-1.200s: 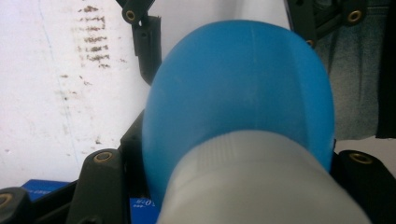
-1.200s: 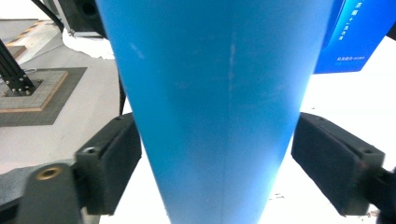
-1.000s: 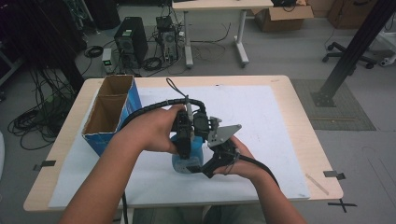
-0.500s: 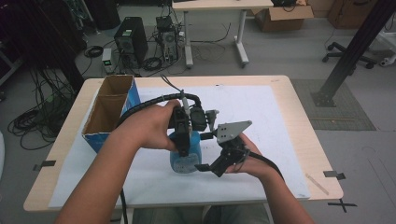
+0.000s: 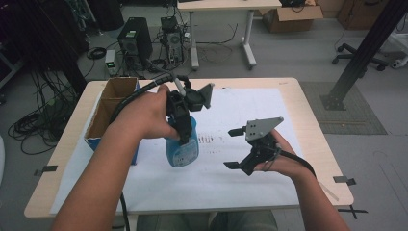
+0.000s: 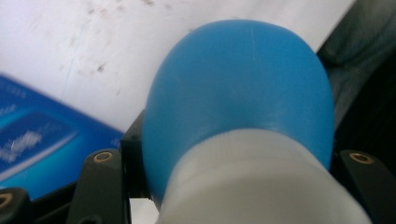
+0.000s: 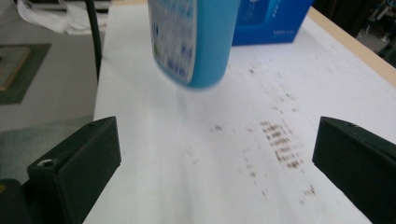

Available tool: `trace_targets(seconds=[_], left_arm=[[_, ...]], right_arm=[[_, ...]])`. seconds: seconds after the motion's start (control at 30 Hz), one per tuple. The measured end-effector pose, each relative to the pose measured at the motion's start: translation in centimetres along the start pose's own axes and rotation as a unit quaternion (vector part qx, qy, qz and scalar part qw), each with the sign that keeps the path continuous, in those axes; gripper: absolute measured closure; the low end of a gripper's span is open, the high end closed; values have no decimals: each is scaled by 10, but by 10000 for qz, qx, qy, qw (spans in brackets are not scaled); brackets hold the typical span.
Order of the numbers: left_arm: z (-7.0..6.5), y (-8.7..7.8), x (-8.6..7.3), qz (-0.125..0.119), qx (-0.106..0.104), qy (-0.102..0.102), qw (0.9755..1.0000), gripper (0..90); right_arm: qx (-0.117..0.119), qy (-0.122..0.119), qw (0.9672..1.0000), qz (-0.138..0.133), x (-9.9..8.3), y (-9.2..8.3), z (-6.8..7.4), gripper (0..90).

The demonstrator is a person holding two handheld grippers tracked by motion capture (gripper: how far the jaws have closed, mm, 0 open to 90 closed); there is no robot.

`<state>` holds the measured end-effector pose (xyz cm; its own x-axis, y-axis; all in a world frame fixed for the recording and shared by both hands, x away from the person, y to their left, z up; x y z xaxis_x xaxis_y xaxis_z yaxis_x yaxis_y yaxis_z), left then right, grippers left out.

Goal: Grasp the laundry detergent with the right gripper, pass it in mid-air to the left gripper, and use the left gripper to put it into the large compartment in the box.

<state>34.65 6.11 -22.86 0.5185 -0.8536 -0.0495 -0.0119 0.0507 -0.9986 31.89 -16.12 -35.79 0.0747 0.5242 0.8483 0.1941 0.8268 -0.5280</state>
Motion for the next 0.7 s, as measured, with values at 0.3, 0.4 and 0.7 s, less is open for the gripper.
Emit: trace_targets(seconds=[0.3, 0.4, 0.7], left_arm=[[35, -35, -22, 50, -42, -1411, 9900, 390], [45, -45, -31, 109, -117, -1921, 9812, 390], [69, -74, -58, 29, -226, -2927, 9559, 390]], right_arm=[[-259, -65, 9981, 564, -7, -18, -12, 13], [-362, -100, 9968, 707, -9, -22, -15, 16], [-428, -154, 9951, 884, -11, -29, -17, 18]])
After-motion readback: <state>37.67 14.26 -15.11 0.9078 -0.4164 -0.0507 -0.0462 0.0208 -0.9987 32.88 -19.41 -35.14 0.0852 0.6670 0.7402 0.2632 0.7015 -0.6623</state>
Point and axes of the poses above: each handheld gripper's, and its own axes: y roughly forward along the jaws, x roughly out of its top, z roughly to its left, the point moved 1 cm from there along y, roughly forward along the jaws, and after that the axes turned 2 degrees about y, right-handed, at the moved point
